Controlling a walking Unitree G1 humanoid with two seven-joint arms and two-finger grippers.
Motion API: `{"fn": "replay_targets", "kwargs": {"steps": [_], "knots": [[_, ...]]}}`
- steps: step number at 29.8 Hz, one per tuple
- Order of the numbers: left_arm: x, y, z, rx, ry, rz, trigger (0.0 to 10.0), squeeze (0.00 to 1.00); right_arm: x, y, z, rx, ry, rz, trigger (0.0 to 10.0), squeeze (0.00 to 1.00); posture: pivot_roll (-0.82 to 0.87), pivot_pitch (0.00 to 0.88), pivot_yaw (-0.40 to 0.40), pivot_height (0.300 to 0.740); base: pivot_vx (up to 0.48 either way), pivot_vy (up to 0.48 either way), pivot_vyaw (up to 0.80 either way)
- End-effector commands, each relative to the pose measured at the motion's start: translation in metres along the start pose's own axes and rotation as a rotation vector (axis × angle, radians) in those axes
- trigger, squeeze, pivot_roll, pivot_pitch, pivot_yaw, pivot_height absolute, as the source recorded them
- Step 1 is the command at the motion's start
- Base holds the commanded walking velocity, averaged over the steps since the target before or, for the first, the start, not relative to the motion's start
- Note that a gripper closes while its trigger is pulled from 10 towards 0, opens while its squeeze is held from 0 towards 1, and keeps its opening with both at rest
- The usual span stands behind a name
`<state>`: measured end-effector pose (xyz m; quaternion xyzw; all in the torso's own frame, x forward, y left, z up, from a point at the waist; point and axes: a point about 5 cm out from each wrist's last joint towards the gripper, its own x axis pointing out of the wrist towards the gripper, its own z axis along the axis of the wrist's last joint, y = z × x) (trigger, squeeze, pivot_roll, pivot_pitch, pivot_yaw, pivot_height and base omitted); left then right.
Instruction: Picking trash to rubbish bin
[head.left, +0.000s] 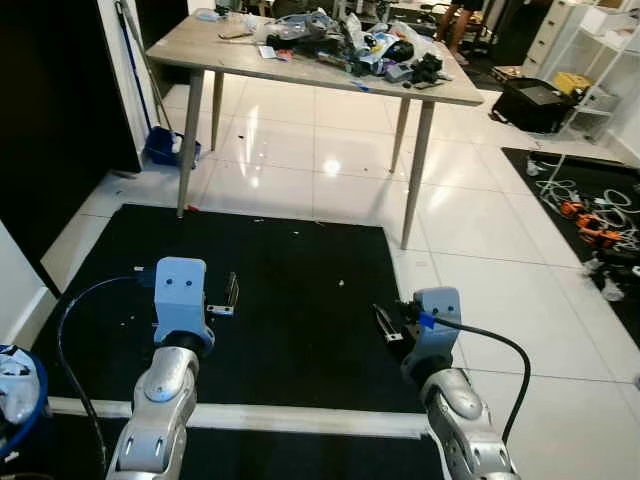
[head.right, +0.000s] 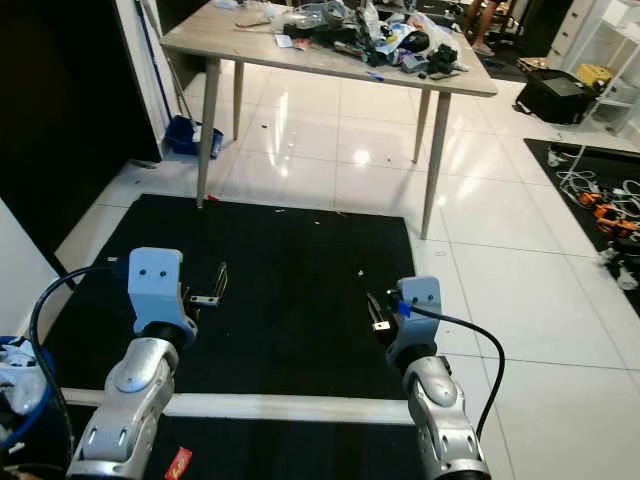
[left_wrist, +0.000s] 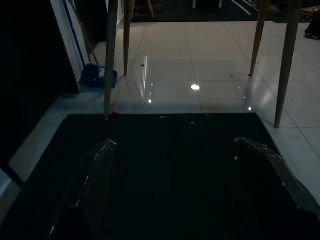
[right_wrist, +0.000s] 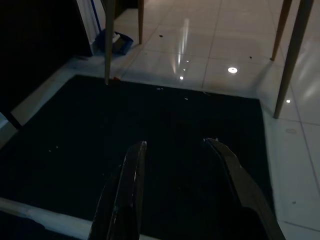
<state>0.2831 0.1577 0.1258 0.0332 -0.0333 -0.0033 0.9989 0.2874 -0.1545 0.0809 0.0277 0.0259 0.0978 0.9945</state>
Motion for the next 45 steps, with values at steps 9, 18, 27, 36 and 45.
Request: {"fn": "replay_targets", "kwargs": {"steps": [9, 18, 27, 36, 45], "knots": [[-0.0020, -0.0049, -0.0005, 0.010, 0.004, -0.024, 10.0, 0.00, -0.0056, -0.0080, -0.0044, -0.005, 0.024, -0.032, 10.0, 0.00, 0.00, 0.099, -0.066, 0.740, 0.290, 0.000, 0.00], [-0.0017, -0.0060, -0.0008, 0.011, 0.006, -0.027, 10.0, 0.00, -0.0061, -0.0091, -0.0041, 0.008, 0.021, -0.032, 10.0, 0.00, 0.00, 0.103, -0.067, 0.740, 0.292, 0.000, 0.00], [0.0001, -0.0054, 0.0007, 0.021, 0.000, -0.027, 10.0, 0.00, -0.0047, -0.0082, -0.0038, 0.023, 0.019, -0.026, 10.0, 0.00, 0.01, 0.105, -0.071, 0.740, 0.291, 0.000, -0.15], [0.0008, -0.0042, 0.0014, 0.020, -0.003, -0.025, 10.0, 0.00, -0.0037, -0.0075, -0.0030, 0.017, 0.015, -0.026, 10.0, 0.00, 0.01, 0.104, -0.067, 0.740, 0.290, 0.000, -0.20], [0.0014, -0.0052, 0.0017, 0.019, -0.004, -0.029, 10.0, 0.00, -0.0041, -0.0071, -0.0034, 0.020, 0.016, -0.024, 10.0, 0.00, 0.01, 0.103, -0.067, 0.740, 0.290, 0.000, 0.00]]}}
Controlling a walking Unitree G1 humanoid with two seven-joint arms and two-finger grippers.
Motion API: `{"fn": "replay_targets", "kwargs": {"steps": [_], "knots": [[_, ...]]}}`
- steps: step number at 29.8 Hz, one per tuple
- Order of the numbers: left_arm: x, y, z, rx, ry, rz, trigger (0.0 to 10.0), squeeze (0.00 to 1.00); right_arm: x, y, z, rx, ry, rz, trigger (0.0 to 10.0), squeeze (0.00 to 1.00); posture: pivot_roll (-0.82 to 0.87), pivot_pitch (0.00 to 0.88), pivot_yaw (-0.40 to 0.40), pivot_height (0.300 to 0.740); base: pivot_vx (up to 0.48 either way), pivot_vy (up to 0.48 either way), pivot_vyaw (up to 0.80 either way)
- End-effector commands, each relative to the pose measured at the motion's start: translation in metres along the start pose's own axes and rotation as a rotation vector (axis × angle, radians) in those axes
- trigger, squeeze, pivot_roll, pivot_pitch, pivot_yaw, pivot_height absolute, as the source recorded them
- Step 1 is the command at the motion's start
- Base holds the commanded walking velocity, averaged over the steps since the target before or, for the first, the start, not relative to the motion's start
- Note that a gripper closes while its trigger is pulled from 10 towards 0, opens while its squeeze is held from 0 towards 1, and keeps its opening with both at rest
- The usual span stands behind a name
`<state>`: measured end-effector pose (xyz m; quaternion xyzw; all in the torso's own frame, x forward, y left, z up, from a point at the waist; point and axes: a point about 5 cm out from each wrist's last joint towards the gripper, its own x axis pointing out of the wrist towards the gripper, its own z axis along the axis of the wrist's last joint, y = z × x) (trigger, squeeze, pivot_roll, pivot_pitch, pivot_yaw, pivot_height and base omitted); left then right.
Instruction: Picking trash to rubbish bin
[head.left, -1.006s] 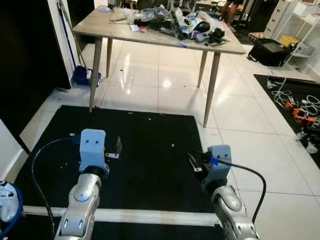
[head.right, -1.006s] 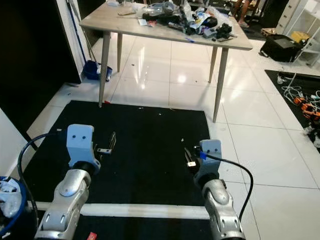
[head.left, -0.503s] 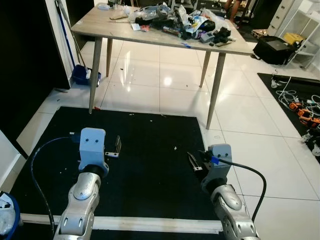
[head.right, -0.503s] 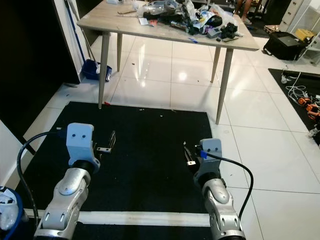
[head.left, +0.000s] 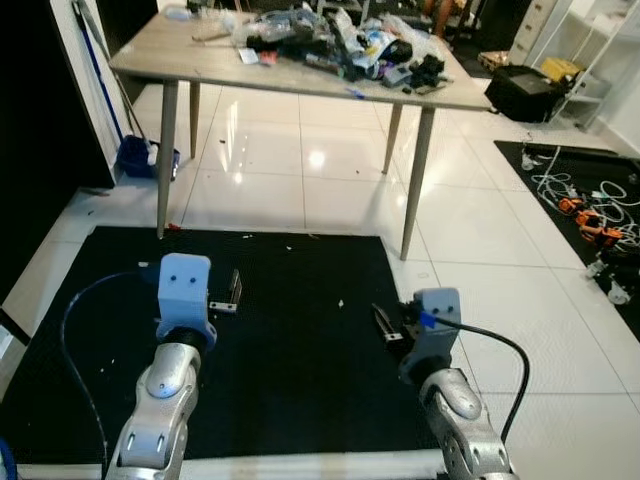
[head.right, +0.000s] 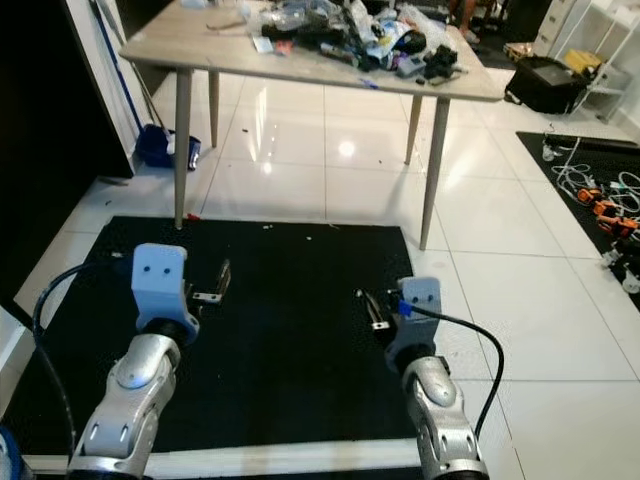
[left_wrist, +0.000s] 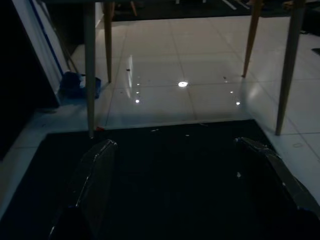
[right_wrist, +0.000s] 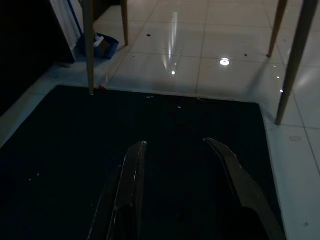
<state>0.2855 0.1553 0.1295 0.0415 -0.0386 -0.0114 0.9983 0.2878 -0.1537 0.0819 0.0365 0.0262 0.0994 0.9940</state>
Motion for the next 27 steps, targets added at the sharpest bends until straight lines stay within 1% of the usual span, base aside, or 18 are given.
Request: {"fn": "replay_targets", "kwargs": {"steps": [1, 2, 6, 27], "knots": [[-0.0008, -0.0034, -0.0018, 0.003, 0.007, -0.013, 10.0, 0.00, -0.0044, -0.0079, -0.0040, 0.004, 0.017, -0.025, 10.0, 0.00, 0.01, 0.102, -0.067, 0.740, 0.292, 0.000, 0.00], [-0.0008, -0.0034, -0.0017, 0.003, 0.006, -0.013, 10.0, 0.00, -0.0043, -0.0079, -0.0039, 0.004, 0.016, -0.024, 10.0, 0.00, 0.01, 0.102, -0.067, 0.740, 0.292, 0.000, 0.00], [-0.0001, -0.0031, -0.0012, -0.004, 0.004, -0.009, 10.0, 0.00, -0.0035, -0.0083, -0.0035, 0.005, 0.016, -0.026, 10.0, 0.00, 0.01, 0.100, -0.069, 0.740, 0.291, 0.000, -0.57], [0.0016, -0.0051, -0.0006, -0.005, -0.001, -0.018, 10.0, 0.00, -0.0024, -0.0088, -0.0021, 0.003, 0.013, -0.030, 10.0, 0.00, 0.00, 0.093, -0.068, 0.740, 0.292, 0.000, 0.00]]}}
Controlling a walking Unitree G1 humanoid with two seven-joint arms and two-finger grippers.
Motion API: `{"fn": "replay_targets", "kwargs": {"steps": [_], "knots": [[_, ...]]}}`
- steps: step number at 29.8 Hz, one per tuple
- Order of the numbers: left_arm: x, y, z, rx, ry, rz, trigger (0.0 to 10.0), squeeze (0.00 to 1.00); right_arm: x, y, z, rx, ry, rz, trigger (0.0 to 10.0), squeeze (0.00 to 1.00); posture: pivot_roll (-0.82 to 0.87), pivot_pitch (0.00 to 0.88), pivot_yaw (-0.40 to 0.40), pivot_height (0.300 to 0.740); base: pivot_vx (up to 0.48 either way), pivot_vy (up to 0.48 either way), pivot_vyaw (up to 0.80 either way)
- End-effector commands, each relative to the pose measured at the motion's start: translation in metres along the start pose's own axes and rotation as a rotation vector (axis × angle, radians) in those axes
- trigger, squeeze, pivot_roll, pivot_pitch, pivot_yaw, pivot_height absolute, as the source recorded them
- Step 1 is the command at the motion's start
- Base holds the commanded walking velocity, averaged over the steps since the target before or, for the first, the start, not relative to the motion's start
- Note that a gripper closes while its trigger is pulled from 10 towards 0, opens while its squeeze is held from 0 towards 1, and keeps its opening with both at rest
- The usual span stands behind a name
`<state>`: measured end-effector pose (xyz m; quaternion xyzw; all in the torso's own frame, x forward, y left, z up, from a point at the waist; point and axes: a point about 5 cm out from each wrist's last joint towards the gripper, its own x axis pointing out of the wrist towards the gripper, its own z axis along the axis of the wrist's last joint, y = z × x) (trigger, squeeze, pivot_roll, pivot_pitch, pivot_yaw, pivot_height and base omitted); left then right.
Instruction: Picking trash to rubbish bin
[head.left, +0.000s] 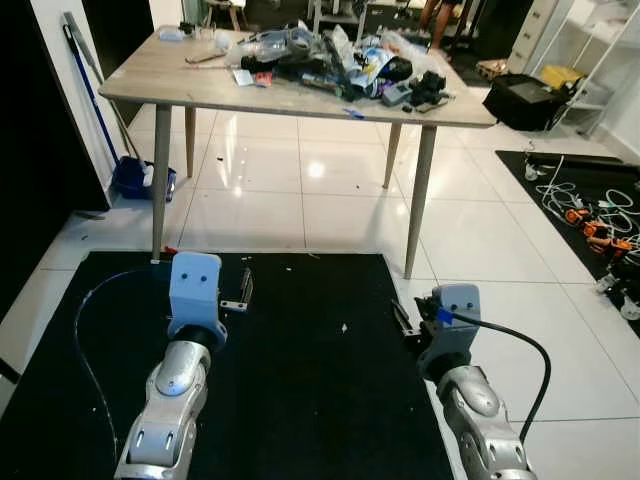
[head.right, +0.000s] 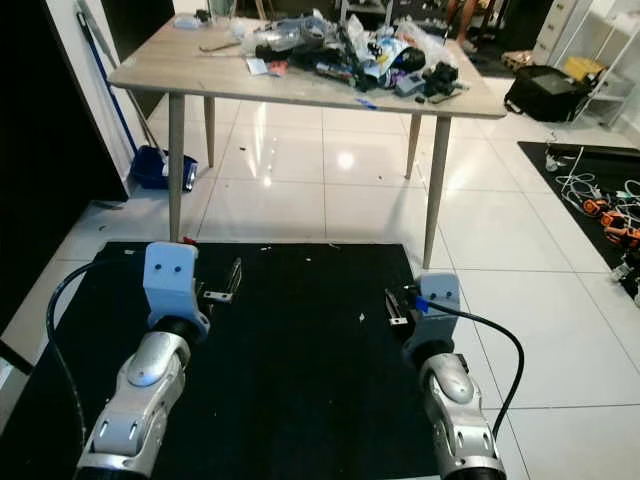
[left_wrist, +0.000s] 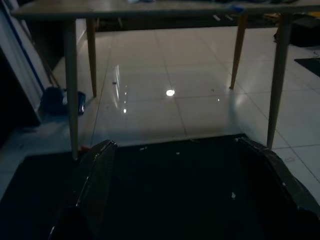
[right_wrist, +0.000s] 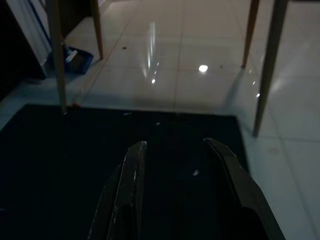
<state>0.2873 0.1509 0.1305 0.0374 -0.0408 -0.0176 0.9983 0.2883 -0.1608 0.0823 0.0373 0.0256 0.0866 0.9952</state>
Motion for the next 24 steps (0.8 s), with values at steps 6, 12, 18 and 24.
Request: {"fn": "replay_targets", "kwargs": {"steps": [6, 12, 18, 24], "knots": [[0.0002, -0.0018, -0.0013, 0.002, 0.001, -0.008, 10.0, 0.00, -0.0008, -0.0019, -0.0027, 0.003, 0.017, -0.002, 10.0, 0.00, 0.00, 0.092, -0.070, 0.740, 0.293, 0.000, 0.00], [-0.0001, -0.0018, -0.0014, 0.002, 0.001, -0.008, 10.0, 0.00, -0.0007, -0.0022, -0.0026, 0.004, 0.017, -0.004, 10.0, 0.00, 0.00, 0.093, -0.068, 0.740, 0.292, 0.000, 0.00], [0.0003, -0.0021, -0.0011, 0.001, 0.001, -0.009, 10.0, 0.00, -0.0004, -0.0027, -0.0017, -0.006, 0.014, -0.008, 10.0, 0.00, 0.00, 0.096, -0.068, 0.740, 0.296, 0.000, 0.00], [-0.0002, -0.0026, -0.0020, 0.002, 0.002, -0.013, 10.0, 0.00, -0.0008, -0.0031, -0.0019, -0.013, 0.014, -0.013, 10.0, 0.00, -0.01, 0.097, -0.064, 0.740, 0.299, 0.000, 0.00]]}}
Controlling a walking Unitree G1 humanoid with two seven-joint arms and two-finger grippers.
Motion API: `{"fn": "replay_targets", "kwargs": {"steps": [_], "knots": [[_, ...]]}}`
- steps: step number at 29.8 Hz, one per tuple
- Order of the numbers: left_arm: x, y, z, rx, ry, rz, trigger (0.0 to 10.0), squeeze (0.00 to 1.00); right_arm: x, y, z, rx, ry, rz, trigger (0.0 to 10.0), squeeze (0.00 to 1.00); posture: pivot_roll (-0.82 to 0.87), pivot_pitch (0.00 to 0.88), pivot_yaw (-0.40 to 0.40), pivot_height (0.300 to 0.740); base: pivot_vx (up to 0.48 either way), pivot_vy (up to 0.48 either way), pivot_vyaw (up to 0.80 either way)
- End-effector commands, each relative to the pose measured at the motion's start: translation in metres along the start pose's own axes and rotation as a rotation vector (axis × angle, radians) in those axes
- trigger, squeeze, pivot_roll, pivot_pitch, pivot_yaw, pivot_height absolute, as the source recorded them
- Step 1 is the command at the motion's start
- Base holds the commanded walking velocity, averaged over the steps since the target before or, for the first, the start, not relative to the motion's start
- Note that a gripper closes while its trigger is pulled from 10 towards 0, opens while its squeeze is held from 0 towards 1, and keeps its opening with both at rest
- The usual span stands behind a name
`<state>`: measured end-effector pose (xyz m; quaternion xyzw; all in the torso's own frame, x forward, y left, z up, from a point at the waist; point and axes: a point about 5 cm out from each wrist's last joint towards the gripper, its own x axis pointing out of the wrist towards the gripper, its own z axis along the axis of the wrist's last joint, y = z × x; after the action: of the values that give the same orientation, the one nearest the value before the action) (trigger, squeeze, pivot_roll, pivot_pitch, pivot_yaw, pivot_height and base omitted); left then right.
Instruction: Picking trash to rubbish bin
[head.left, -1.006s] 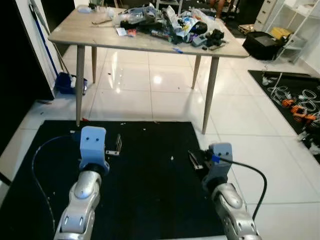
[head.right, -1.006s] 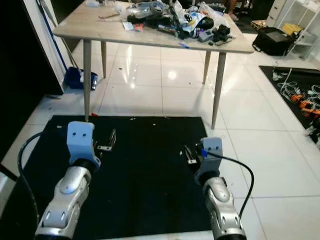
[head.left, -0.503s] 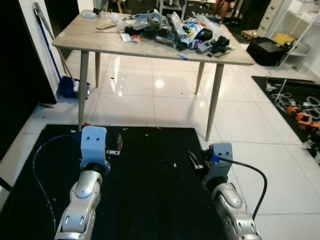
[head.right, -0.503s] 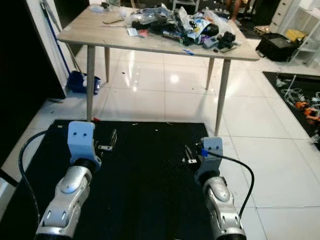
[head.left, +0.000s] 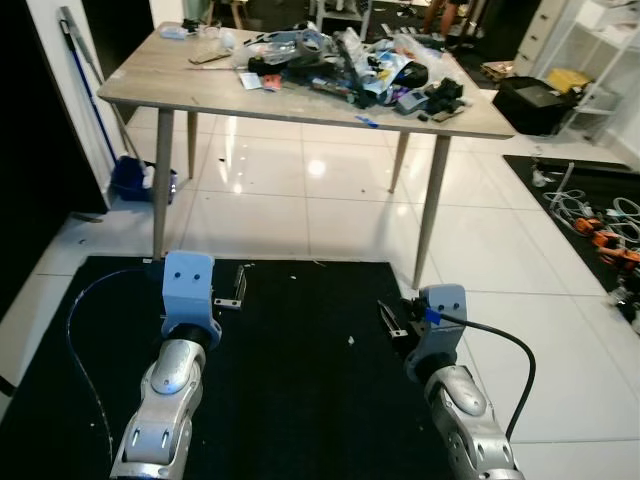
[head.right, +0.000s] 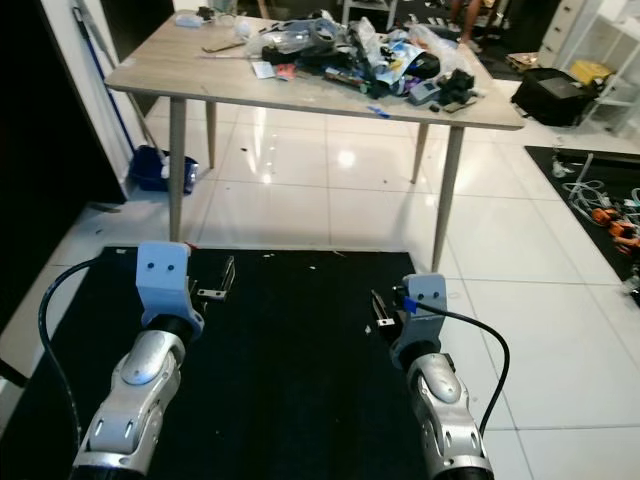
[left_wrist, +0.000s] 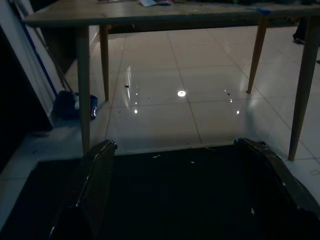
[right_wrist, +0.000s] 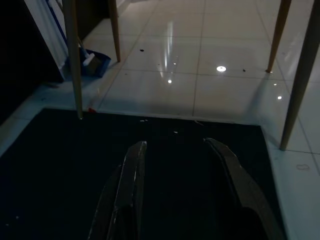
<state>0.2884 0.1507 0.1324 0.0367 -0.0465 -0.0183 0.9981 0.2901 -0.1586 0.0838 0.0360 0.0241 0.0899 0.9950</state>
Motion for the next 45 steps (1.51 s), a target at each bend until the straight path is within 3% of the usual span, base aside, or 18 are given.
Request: {"fn": "replay_targets", "kwargs": {"steps": [1, 45], "knots": [[-0.0014, -0.0025, -0.0038, 0.003, 0.014, -0.012, 10.0, 0.00, -0.0029, -0.0050, -0.0034, -0.010, 0.016, -0.019, 10.0, 0.00, -0.01, 0.097, -0.064, 0.740, 0.300, 0.000, 0.00], [-0.0026, -0.0013, -0.0023, 0.016, 0.007, -0.020, 10.0, 0.00, -0.0047, -0.0028, -0.0036, -0.017, 0.007, -0.017, 10.0, 0.00, -0.01, 0.090, -0.068, 0.740, 0.304, 0.000, 0.00]]}}
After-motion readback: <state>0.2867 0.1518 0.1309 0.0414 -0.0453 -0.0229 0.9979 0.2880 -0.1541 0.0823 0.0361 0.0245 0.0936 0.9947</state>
